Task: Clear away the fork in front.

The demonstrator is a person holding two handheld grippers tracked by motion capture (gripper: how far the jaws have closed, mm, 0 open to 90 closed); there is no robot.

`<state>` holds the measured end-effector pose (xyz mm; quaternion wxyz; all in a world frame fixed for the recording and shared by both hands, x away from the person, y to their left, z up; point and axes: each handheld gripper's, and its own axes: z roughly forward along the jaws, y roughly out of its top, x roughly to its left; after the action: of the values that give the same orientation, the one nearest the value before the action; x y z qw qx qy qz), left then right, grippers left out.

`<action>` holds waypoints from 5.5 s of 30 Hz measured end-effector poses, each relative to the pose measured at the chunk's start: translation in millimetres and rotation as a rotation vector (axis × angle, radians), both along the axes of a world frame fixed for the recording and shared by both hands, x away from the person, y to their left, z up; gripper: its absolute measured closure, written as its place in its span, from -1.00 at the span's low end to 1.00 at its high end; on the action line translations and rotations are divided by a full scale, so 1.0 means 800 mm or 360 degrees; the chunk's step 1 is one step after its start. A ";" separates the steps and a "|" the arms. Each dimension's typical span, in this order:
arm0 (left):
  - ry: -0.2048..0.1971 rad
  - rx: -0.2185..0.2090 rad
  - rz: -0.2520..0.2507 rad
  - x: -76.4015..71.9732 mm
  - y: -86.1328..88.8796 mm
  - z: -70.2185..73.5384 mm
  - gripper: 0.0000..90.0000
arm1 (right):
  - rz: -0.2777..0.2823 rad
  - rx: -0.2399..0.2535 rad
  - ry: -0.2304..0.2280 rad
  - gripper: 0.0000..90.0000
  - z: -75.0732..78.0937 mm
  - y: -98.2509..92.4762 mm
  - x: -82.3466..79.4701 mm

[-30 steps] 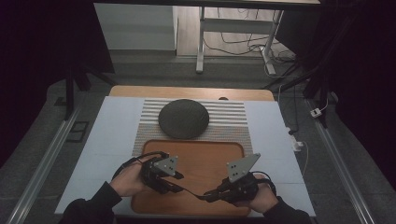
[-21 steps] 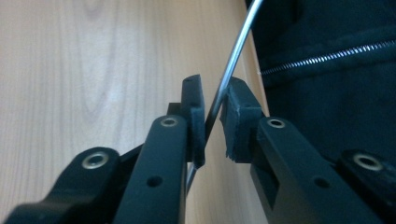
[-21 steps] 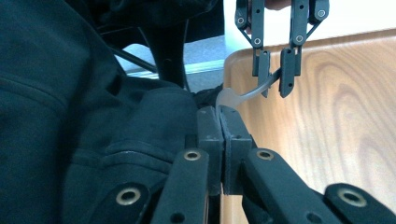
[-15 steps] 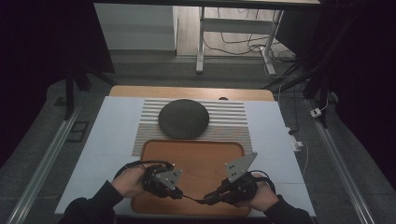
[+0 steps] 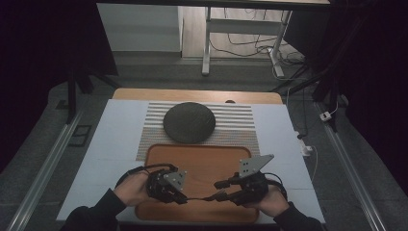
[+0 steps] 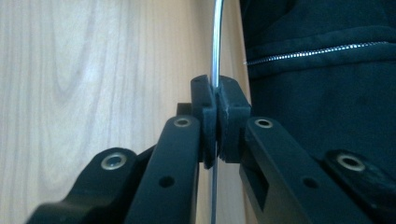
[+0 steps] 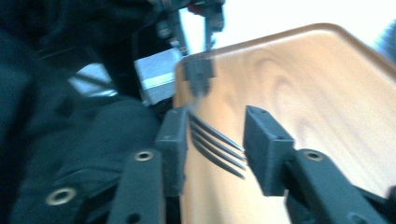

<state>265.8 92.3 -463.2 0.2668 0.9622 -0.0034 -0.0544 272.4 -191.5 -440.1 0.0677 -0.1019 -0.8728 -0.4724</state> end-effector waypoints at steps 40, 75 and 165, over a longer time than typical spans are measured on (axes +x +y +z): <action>0.0322 0.0021 0.1112 -0.013 0.079 -0.013 0.92 | -0.0868 -0.0254 -0.0219 -1.00 -0.006 -0.090 -0.044; 0.0388 0.0040 0.1445 0.024 0.094 -0.031 0.85 | -0.1032 -0.0360 -0.0149 -1.00 -0.010 -0.116 -0.062; 0.0312 0.0057 0.1478 0.106 0.091 -0.063 0.93 | -0.1073 -0.0444 -0.0092 -1.00 -0.014 -0.116 -0.061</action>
<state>350.9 164.9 -514.0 0.2453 0.8567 0.4534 -0.0200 223.7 -284.3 -451.1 -0.1311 -0.3787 -0.8478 -0.3473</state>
